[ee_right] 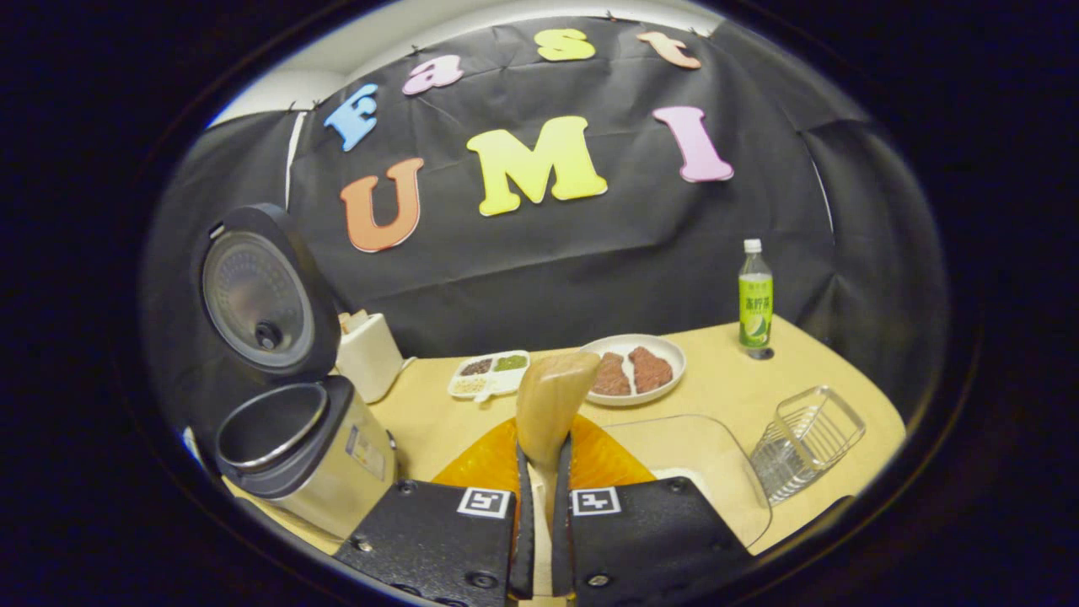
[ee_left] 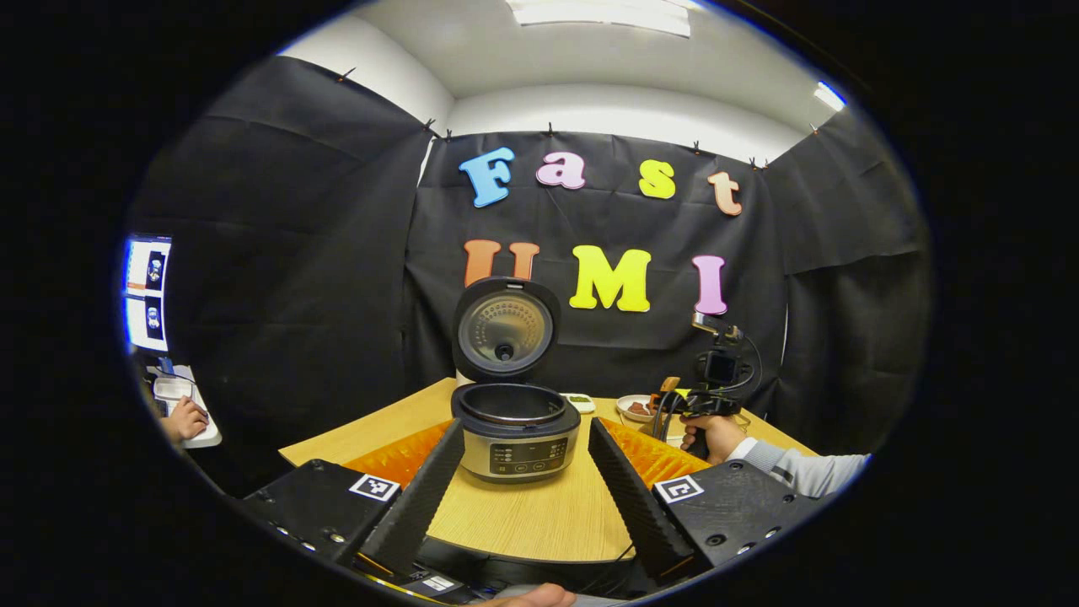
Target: Close the left gripper, press the button to open the rice cooker; take a wooden spoon from the chopstick holder with the right hand, scoop a spoonful of rice and pour it into the rice cooker, then put the wooden spoon back into the chopstick holder.
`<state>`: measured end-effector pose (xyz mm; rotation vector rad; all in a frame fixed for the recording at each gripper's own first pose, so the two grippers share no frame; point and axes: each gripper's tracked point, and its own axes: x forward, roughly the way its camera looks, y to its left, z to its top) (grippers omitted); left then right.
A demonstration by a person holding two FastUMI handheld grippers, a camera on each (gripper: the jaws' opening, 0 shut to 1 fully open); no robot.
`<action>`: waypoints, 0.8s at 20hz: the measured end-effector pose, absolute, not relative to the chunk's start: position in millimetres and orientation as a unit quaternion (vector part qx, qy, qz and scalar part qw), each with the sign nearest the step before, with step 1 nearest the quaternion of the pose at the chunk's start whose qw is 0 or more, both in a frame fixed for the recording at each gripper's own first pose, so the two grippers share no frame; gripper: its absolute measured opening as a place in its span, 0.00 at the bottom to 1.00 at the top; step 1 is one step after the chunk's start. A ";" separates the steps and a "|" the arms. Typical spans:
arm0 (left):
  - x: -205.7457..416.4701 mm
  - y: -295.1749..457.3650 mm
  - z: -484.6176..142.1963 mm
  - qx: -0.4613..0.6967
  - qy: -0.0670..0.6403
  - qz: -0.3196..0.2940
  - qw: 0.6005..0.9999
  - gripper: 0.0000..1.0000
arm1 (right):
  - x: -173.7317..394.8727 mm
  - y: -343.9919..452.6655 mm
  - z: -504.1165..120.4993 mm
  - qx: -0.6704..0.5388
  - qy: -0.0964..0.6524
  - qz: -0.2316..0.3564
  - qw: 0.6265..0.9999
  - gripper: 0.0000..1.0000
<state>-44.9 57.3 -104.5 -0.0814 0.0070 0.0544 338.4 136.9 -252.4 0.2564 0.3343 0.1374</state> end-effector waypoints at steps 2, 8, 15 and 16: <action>-43.6 53.4 -106.5 -0.046 0.006 0.022 0.999 0.94 | 336.9 129.5 -253.9 0.172 0.179 0.073 0.966 0.13; -42.2 47.6 -109.0 -0.042 0.010 0.018 0.999 0.95 | 335.7 112.2 -259.8 0.296 0.209 0.092 0.928 0.13; -42.5 45.4 -109.1 -0.040 0.011 0.014 0.999 0.95 | 339.1 87.1 -276.7 0.451 0.241 0.073 0.856 0.13; -42.1 46.1 -109.6 -0.040 0.011 0.015 0.999 0.95 | 339.7 84.2 -277.0 0.468 0.242 0.071 0.847 0.13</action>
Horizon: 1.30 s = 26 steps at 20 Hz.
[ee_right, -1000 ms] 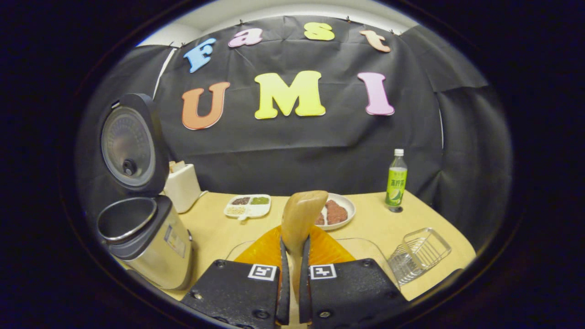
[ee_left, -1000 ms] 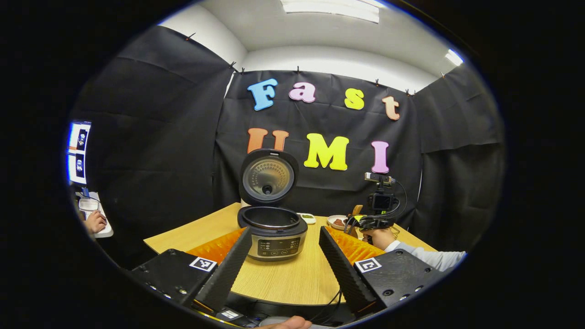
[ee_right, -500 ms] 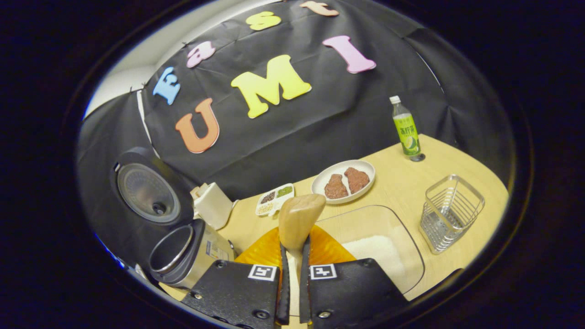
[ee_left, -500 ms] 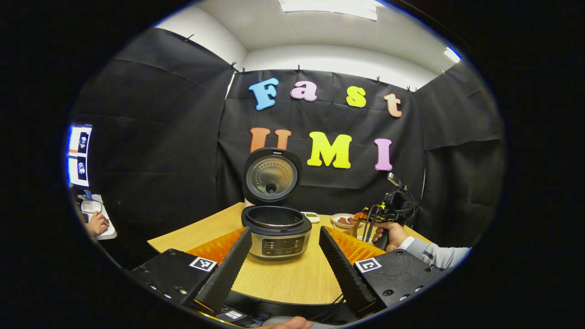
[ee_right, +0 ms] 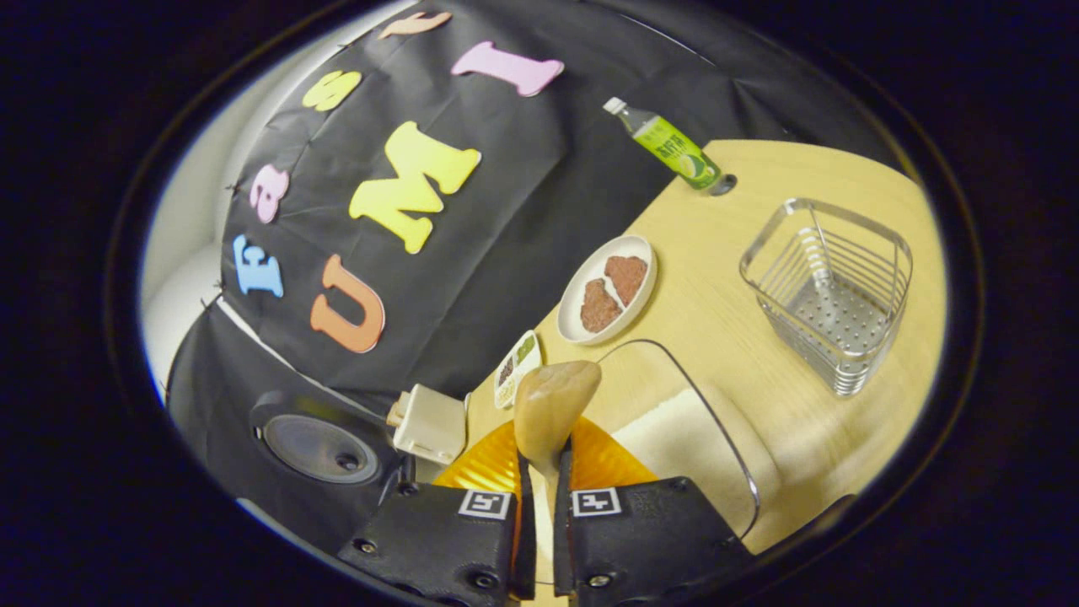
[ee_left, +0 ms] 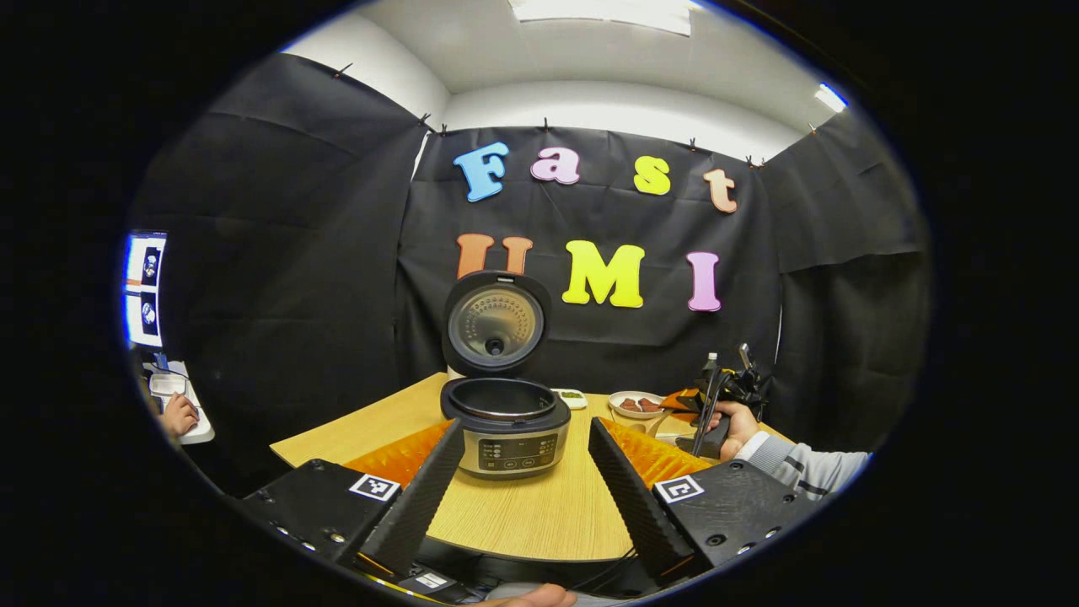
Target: Close the left gripper, press the button to open the rice cooker; take a wooden spoon from the chopstick holder with the right hand, scoop a spoonful of rice and pour it into the rice cooker, then put the wooden spoon back into the chopstick holder.
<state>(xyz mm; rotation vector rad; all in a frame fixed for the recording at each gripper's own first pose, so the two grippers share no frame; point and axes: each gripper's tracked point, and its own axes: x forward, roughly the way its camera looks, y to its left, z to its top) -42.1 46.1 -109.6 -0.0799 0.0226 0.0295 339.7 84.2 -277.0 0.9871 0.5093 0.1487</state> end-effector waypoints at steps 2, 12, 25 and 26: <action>-41.7 47.9 -109.5 -0.041 0.012 0.016 0.999 0.95 | 339.2 80.4 -276.2 0.498 0.238 0.070 0.831 0.13; -44.5 47.8 -106.9 -0.046 0.009 0.012 0.999 0.95 | 333.8 44.7 -247.3 0.576 0.171 0.064 0.796 0.13; -18.4 59.6 -133.9 -0.058 0.046 0.027 0.997 0.95 | 313.5 22.2 -162.8 0.654 0.101 0.072 0.746 0.13; -19.3 61.4 -131.8 -0.061 0.043 0.027 0.997 0.95 | 311.6 29.8 -152.2 0.647 0.099 0.075 0.752 0.12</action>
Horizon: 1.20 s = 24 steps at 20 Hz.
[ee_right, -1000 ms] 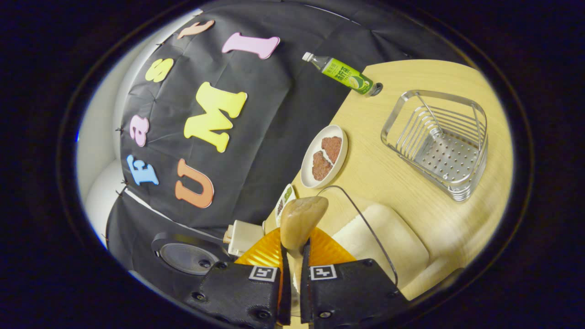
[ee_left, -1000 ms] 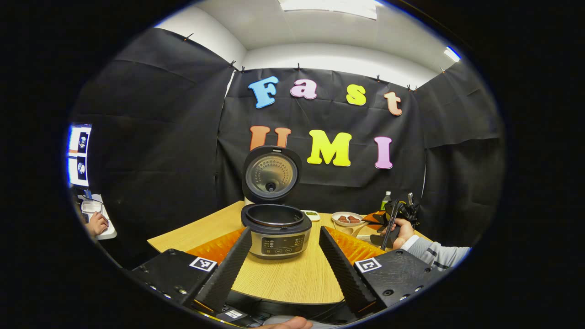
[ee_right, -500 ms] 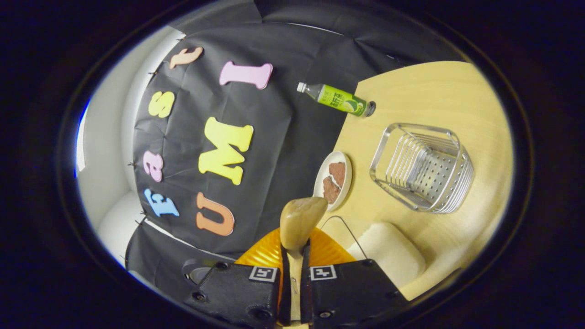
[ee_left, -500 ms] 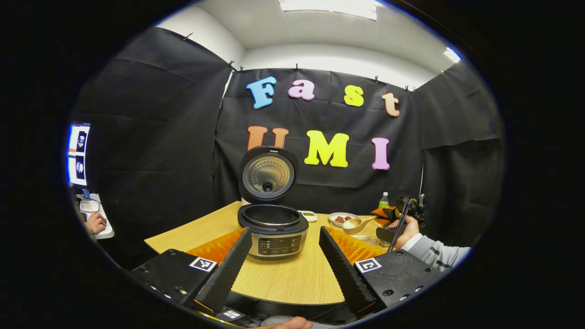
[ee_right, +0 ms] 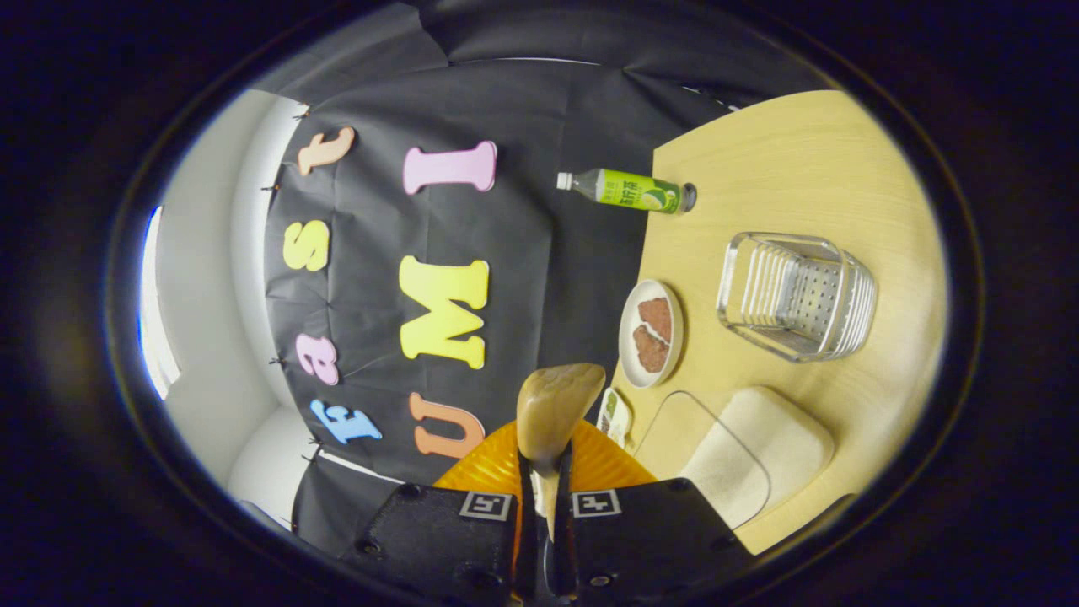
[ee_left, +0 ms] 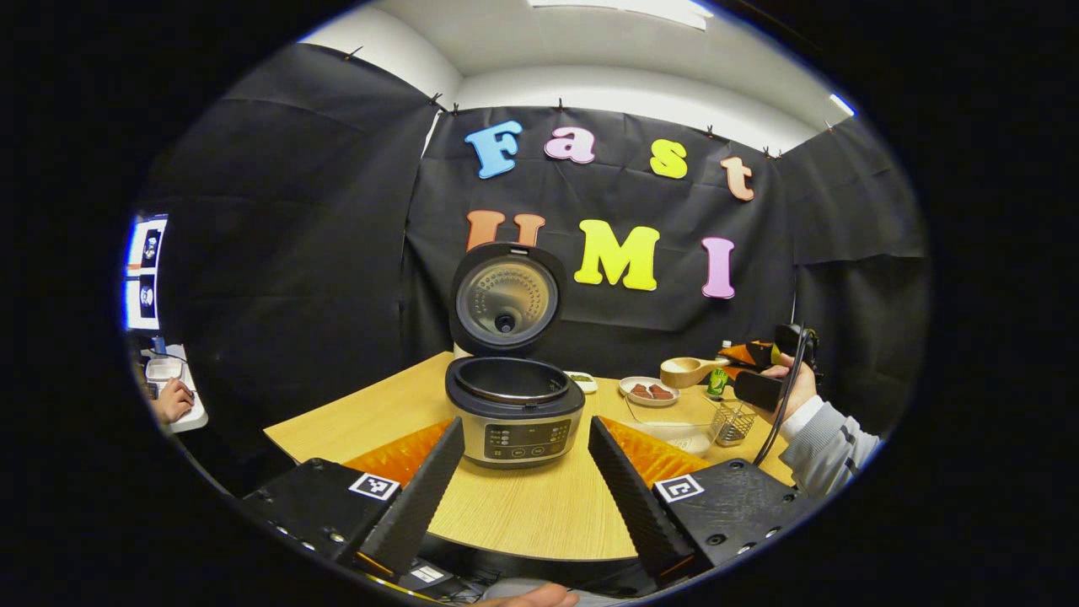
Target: Close the left gripper, press the button to open the rice cooker; take a wooden spoon from the chopstick holder with the right hand, scoop a spoonful of rice and pour it into the rice cooker, then put the wooden spoon back into the chopstick holder.
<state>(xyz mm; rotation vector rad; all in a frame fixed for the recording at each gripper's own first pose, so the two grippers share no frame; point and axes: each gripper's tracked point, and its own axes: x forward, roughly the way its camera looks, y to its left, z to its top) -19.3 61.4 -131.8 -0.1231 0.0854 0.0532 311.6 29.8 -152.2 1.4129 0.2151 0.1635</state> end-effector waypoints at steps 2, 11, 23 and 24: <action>-19.5 62.4 -129.2 -0.061 0.038 0.024 0.997 0.95 | 309.5 54.9 -132.8 0.634 0.101 0.090 0.762 0.12; -36.7 51.2 -110.9 -0.030 0.008 0.010 0.999 0.95 | 305.7 196.2 -71.9 0.600 0.135 0.154 0.774 0.13; -62.5 18.2 -88.3 -0.011 -0.024 -0.027 0.999 0.94 | 313.5 334.4 -78.2 0.475 0.169 0.189 0.843 0.13; -62.4 13.2 -89.1 -0.007 -0.022 -0.031 0.999 0.94 | 315.9 340.6 -80.1 0.455 0.167 0.191 0.854 0.13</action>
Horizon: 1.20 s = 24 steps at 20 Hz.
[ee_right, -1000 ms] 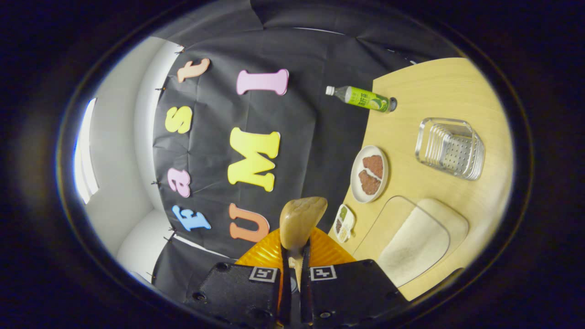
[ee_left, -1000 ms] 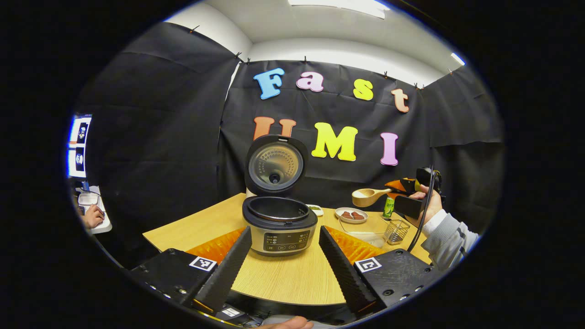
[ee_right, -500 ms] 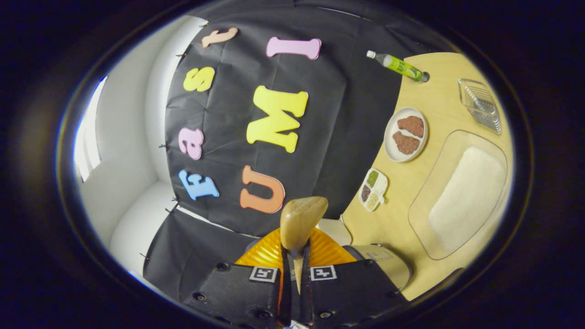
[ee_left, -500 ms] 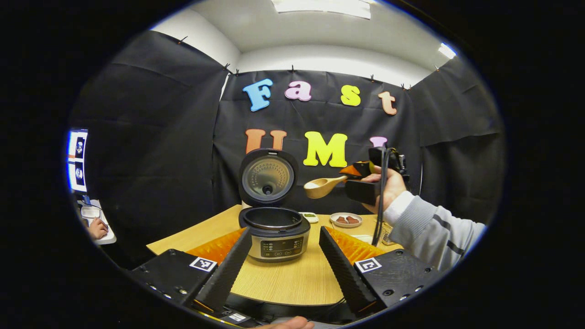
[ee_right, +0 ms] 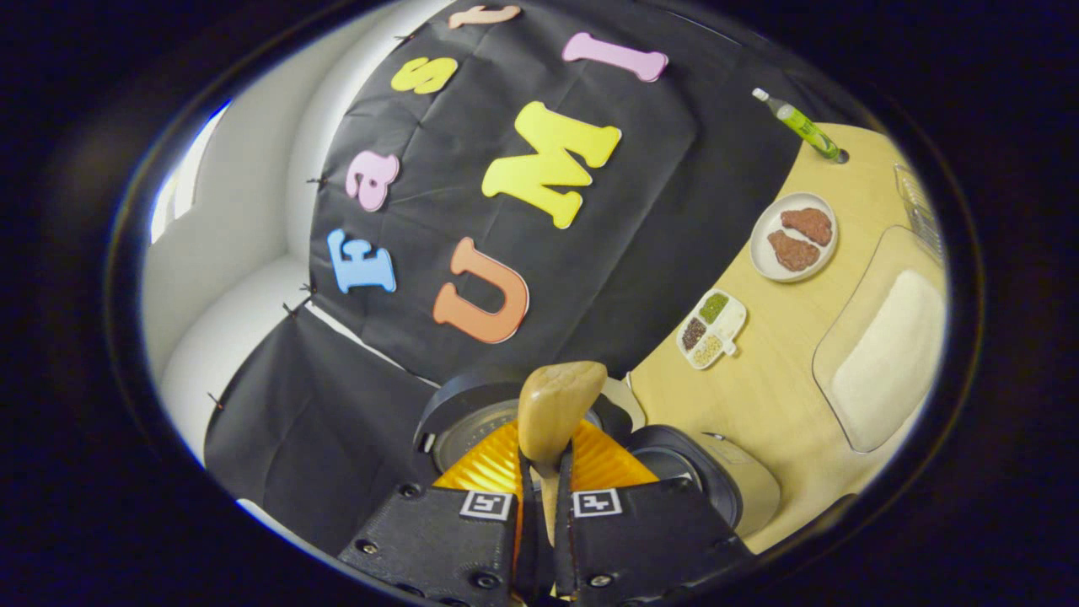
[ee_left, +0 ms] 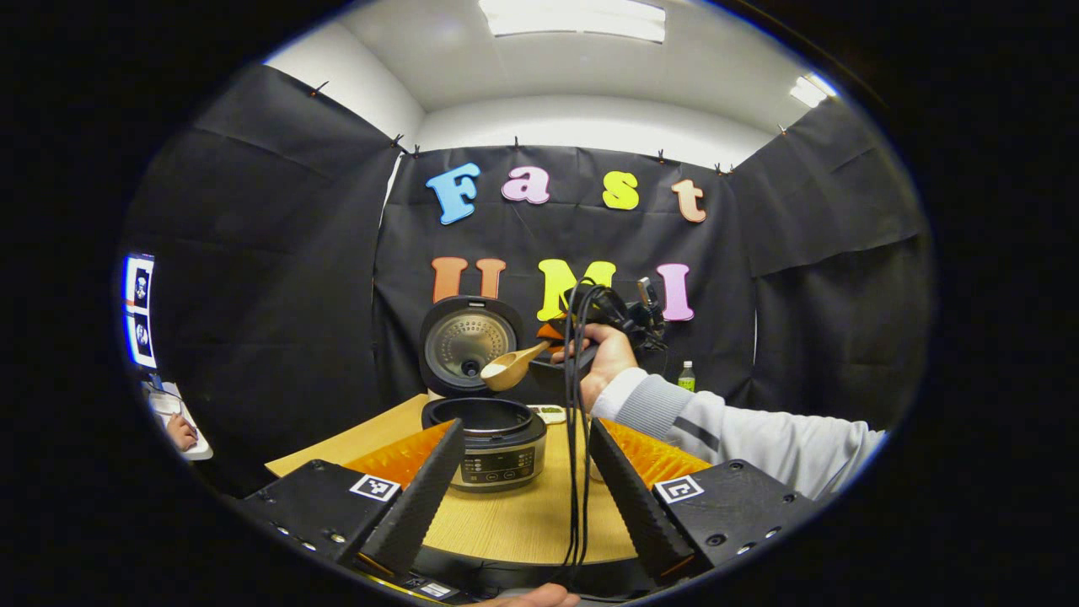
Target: Close the left gripper, press the button to open the rice cooker; take a wooden spoon from the chopstick holder with the right hand, scoop a spoonful of rice and pour it into the rice cooker, then put the wooden spoon back into the chopstick holder.
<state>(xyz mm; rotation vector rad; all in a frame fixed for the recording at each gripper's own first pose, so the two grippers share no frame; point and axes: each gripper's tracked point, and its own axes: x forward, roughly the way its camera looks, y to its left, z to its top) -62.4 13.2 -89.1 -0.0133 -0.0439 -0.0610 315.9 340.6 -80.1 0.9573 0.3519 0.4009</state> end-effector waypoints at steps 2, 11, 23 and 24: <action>-63.8 4.3 -93.0 0.009 -0.015 -0.039 0.999 0.94 | 320.8 349.1 -85.4 0.416 0.160 0.197 0.873 0.13; -60.7 12.0 -97.1 0.021 -0.004 -0.023 1.000 0.95 | 326.3 347.9 -84.2 0.307 0.139 0.201 0.920 0.13; -59.4 30.3 -95.7 -0.004 -0.002 -0.009 1.000 0.96 | 320.0 365.5 -107.6 0.177 0.136 0.205 0.953 0.13; -60.4 30.5 -95.8 -0.003 -0.002 -0.010 1.000 0.96 | 319.9 367.9 -107.7 0.169 0.134 0.206 0.955 0.13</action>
